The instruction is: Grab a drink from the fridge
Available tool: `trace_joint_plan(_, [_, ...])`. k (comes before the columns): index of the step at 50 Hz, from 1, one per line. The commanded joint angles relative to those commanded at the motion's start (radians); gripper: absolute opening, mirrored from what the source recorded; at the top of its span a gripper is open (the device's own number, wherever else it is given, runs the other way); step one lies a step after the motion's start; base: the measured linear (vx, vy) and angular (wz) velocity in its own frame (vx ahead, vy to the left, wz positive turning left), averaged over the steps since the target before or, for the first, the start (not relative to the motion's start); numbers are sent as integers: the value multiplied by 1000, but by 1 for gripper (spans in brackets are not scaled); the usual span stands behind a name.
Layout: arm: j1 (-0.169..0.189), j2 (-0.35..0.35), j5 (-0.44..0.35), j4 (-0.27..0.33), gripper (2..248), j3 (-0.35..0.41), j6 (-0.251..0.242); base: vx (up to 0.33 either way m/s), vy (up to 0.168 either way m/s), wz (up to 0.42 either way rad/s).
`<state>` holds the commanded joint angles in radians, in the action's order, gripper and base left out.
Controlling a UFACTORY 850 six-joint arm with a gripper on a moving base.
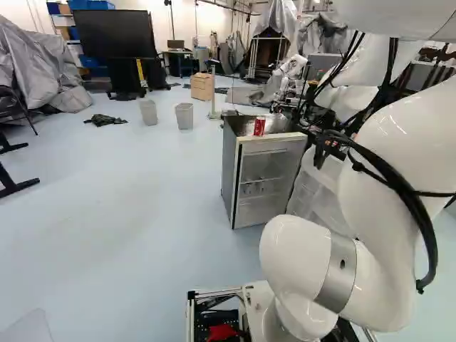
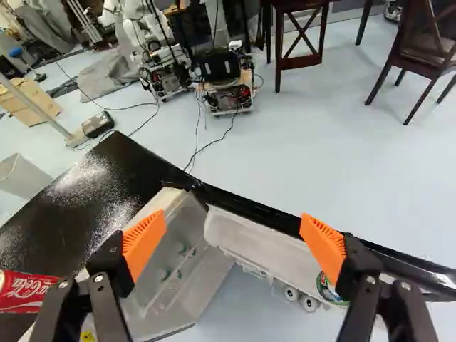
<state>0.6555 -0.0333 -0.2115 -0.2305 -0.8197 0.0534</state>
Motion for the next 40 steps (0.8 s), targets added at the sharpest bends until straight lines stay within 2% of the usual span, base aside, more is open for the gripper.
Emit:
trace_joint_plan(24, [75,-19,101,-69,247,-52,0,0,0,0])
trace_joint_plan(40, [123,-55,135,-85,247,-90,0,0,0,0])
